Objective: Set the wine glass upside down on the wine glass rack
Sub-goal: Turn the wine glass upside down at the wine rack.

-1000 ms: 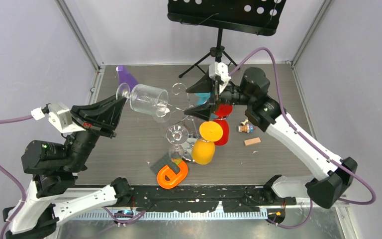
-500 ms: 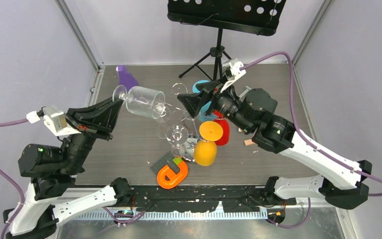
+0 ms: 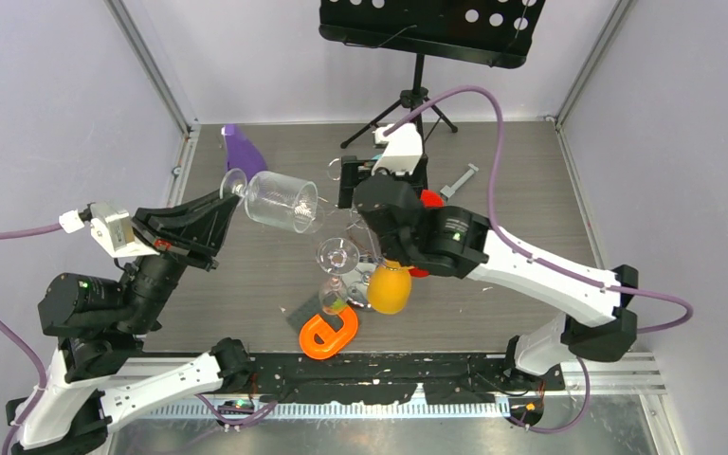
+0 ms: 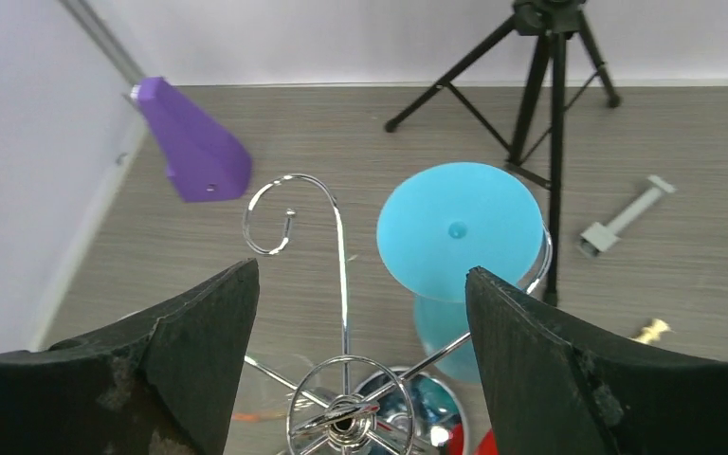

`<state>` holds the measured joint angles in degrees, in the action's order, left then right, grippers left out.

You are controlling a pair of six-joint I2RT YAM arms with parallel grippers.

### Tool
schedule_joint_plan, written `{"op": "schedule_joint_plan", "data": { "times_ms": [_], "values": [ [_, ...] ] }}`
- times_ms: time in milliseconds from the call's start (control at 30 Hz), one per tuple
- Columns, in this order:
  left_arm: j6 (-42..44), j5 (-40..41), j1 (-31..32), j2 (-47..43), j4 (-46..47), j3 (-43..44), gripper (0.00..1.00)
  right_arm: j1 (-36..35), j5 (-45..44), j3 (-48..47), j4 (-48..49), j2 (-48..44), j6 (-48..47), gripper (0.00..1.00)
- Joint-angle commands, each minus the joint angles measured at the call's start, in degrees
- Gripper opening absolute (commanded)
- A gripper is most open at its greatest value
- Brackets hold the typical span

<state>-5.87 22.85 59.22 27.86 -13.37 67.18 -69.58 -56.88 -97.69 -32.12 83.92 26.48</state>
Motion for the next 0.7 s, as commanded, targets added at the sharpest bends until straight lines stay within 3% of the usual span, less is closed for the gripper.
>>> {"op": "schedule_joint_plan", "data": {
  "times_ms": [0,233,500,667],
  "values": [
    [-1.34,-0.69,-0.1,-0.01,4.84,2.07,0.0,-2.56,-15.13,-3.87,-1.78,1.42,-1.59,0.85],
    [-1.42,-0.84,-0.03,-0.22,4.12,2.43,0.0,-5.14,-24.5,-5.48,-1.16,6.53,-6.25,0.79],
    [-1.32,-0.69,-0.12,-0.35,3.82,2.39,0.0,-5.71,-24.51,-2.57,-1.22,6.12,-3.95,0.62],
    [-1.82,-0.9,-0.03,-0.42,3.11,2.19,0.0,-5.92,-24.03,-1.8,-2.22,6.26,-1.17,0.6]
  ]
}}
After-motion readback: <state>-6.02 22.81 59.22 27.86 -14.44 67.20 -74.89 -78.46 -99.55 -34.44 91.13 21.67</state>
